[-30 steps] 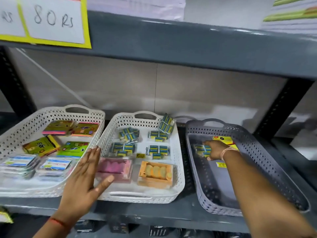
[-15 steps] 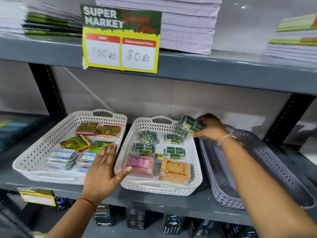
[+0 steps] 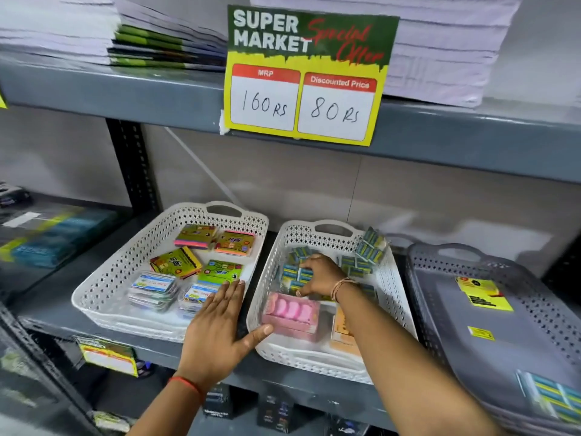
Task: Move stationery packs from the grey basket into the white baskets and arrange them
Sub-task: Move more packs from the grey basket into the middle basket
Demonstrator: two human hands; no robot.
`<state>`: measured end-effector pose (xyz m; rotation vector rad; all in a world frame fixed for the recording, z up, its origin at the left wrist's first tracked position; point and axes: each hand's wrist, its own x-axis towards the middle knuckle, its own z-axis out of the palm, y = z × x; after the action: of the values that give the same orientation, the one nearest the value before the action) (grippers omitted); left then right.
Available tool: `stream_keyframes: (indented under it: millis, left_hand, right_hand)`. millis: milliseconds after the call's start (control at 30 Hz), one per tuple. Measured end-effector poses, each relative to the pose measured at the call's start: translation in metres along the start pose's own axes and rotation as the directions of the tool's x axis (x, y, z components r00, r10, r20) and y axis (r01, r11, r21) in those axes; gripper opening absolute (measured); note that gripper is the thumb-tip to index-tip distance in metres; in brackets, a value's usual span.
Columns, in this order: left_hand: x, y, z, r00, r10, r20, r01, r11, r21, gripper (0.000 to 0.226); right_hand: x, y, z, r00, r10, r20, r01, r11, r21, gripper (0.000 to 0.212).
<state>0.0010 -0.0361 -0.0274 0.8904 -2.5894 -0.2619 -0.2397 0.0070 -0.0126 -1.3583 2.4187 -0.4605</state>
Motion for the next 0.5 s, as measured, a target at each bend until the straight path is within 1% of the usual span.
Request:
stream_keyframes:
  millis: [167, 300, 400, 500]
  left_hand:
    - [0.0, 0.0, 0.0, 1.0, 0.001, -0.013, -0.001, 1.0, 0.004, 0.12]
    - [0.0, 0.001, 0.001, 1.0, -0.009, 0.004, 0.008, 1.0, 0.015, 0.12]
    - [0.0, 0.002, 0.0, 1.0, -0.018, 0.005, 0.018, 1.0, -0.013, 0.12]
    - [-0.001, 0.004, -0.004, 1.0, 0.003, -0.01, -0.004, 0.998, -0.056, 0.117]
  right_hand:
    - [0.007, 0.011, 0.01, 0.999, 0.019, -0.034, -0.018, 1.0, 0.02, 0.077]
    - [0.009, 0.011, 0.01, 1.0, 0.009, -0.008, -0.009, 0.999, -0.033, 0.081]
    - [0.005, 0.011, 0.009, 1.0, 0.001, -0.003, -0.001, 0.999, -0.054, 0.087]
    - [-0.008, 0.014, 0.002, 0.998, -0.016, -0.054, 0.015, 1.0, -0.016, 0.089]
